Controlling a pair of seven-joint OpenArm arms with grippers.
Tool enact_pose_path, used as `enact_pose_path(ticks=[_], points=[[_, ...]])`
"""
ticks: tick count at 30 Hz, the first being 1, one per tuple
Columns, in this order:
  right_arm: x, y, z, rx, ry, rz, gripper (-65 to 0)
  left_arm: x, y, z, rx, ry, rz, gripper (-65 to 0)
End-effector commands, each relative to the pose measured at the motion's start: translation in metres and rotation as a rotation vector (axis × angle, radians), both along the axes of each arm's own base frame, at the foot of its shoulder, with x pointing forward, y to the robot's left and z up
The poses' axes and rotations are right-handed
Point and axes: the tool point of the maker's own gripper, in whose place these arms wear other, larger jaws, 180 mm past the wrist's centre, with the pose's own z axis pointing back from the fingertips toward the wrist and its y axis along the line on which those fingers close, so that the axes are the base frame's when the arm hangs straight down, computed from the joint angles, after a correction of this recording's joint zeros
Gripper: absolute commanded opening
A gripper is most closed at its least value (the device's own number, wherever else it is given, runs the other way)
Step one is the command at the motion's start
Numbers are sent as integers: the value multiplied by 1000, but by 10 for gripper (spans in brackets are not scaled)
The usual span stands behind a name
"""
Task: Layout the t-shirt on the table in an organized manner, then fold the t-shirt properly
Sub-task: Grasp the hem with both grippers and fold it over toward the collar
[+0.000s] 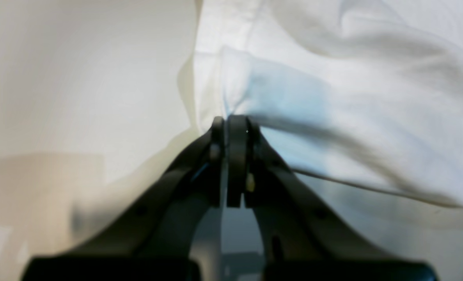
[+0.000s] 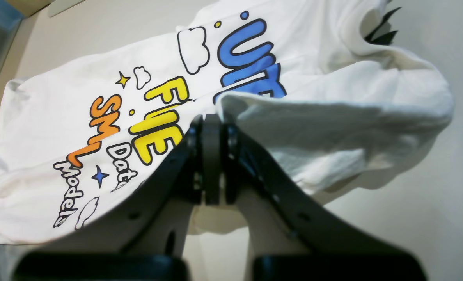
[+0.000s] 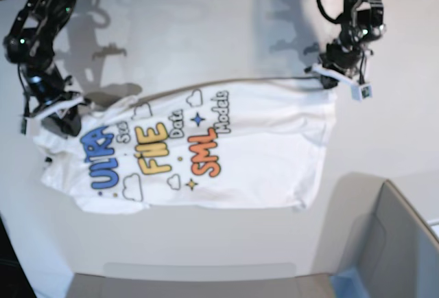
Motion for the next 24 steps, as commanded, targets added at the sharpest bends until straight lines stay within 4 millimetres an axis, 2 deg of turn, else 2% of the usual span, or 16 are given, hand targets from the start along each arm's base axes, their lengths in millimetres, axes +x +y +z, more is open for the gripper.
enact_pose_path(ticks=[1,6,11,16,18,20,22,24], points=[[7,-2,22,-14,-78,6,-650,9,5,22,20,-76,-1,-650],[11,-4,48,-47,-192,-6,-650,-1,13,72,54,-195,22,-650],[14,-11,58,-84,-211,-2,-650,-8,32,78,49,-204,89,-650],[24,-19,68,-103,-237,-7,-650,-14,49,89,-92,-237,184,-650],[33,-27,63,-95,-217,-15,-650,-12,56,97,-143,-265,218,-650],[47,-43,49,-64,-179,-42,-650,-2,56,107,-171,-303,220,-650],[63,-59,38,-29,-150,-74,-650,22,51,123,-180,-359,185,-650],[73,-72,31,-4,-125,-97,-650,40,40,119,-218,-333,146,-650]])
